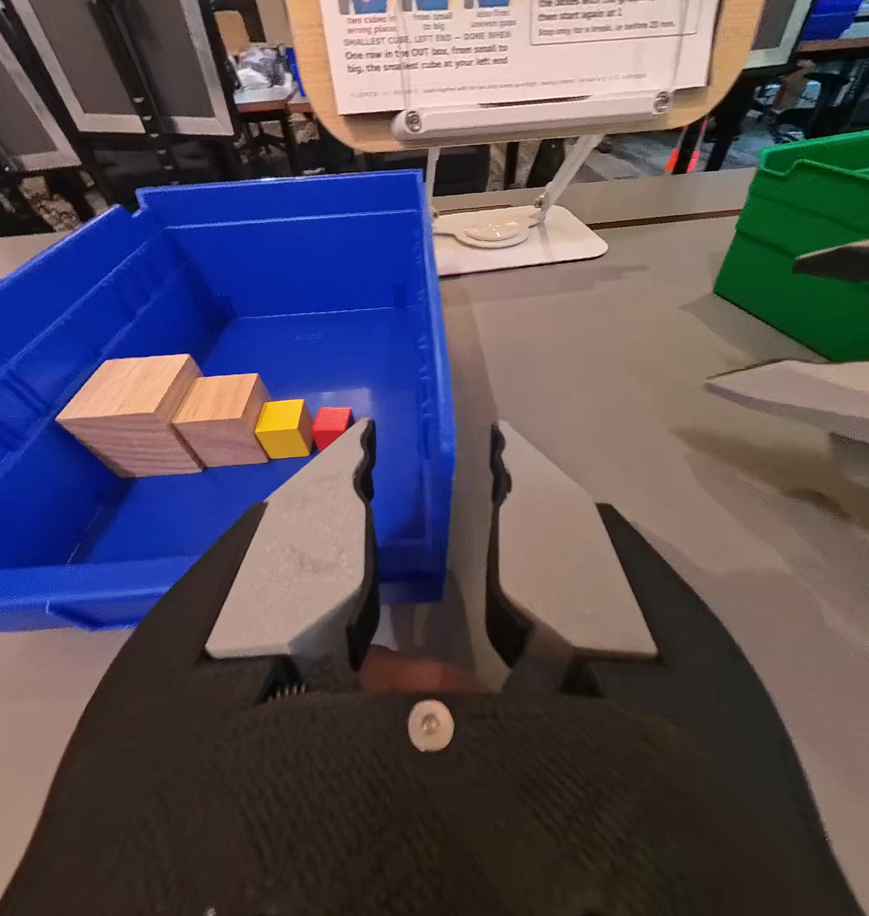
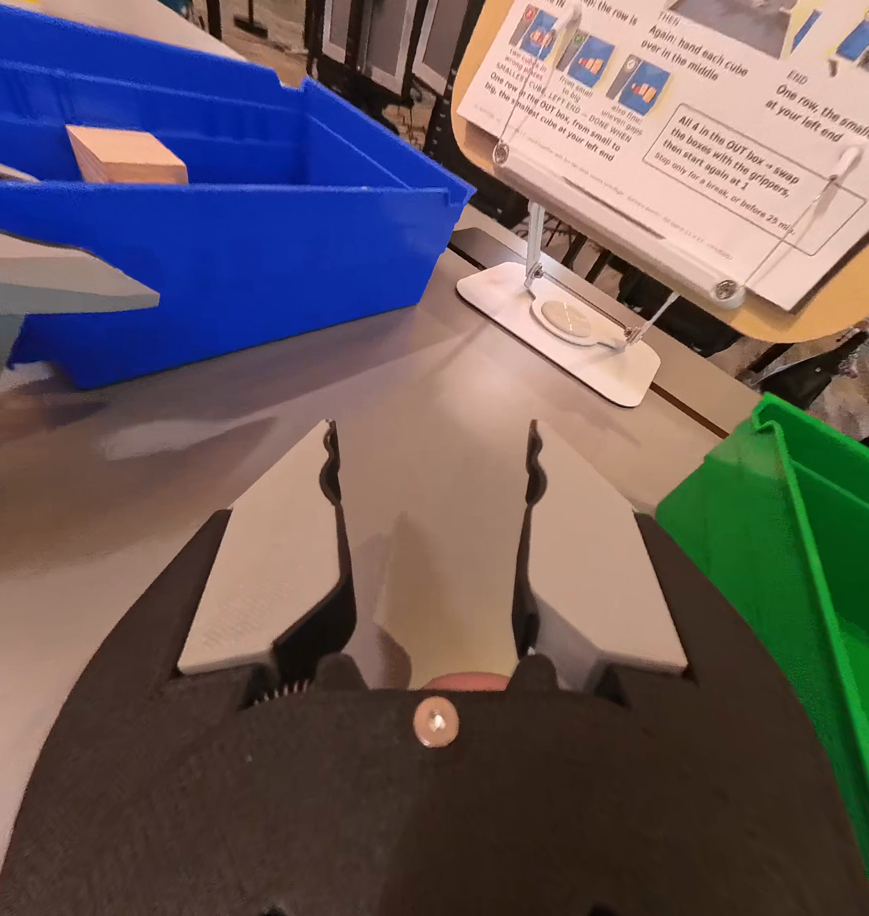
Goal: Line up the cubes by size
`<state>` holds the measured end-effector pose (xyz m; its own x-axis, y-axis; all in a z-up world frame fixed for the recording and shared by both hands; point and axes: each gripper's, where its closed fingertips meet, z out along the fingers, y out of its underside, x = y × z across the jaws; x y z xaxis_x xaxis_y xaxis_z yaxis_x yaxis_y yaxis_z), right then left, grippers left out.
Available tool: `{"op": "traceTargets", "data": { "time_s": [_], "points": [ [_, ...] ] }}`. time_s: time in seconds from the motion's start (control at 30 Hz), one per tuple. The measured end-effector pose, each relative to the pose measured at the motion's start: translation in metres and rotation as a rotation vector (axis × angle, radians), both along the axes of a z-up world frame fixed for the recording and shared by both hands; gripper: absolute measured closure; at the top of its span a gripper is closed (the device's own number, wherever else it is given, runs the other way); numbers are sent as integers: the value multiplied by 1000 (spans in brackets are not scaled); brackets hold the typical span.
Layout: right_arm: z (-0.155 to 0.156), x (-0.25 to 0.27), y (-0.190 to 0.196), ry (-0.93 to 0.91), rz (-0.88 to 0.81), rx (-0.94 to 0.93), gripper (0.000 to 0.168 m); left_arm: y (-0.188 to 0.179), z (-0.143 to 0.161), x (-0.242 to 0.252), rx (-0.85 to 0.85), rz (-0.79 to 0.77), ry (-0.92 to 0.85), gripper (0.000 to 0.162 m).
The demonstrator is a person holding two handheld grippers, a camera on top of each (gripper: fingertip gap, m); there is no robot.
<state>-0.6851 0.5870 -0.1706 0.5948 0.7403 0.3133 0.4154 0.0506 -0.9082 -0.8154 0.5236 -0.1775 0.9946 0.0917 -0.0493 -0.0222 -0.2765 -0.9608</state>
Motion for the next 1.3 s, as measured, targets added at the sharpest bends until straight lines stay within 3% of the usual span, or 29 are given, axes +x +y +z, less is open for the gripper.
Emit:
{"op": "traceTargets", "data": {
  "time_s": [0.17, 0.4, 0.57, 0.67, 1.3],
  "points": [
    [6, -2, -13, 50, 73, -1, 95, -8, 20, 16, 33, -89, -17, 100],
    [-8, 0, -28, -12, 127, -28, 96, -32, 41, 9, 47, -129, -4, 89],
    [-12, 1, -31, 22, 149, -98, 97, -56, 42, -17, 2, -153, 48, 92],
    [-13, -1, -33, 12, 155, -99, 99, -64, 35, -24, -4, -190, 89, 112],
    [-25, -10, -45, -69, 179, -141, 104, -49, 13, -47, -22, -100, 103, 119]
  ]
}}
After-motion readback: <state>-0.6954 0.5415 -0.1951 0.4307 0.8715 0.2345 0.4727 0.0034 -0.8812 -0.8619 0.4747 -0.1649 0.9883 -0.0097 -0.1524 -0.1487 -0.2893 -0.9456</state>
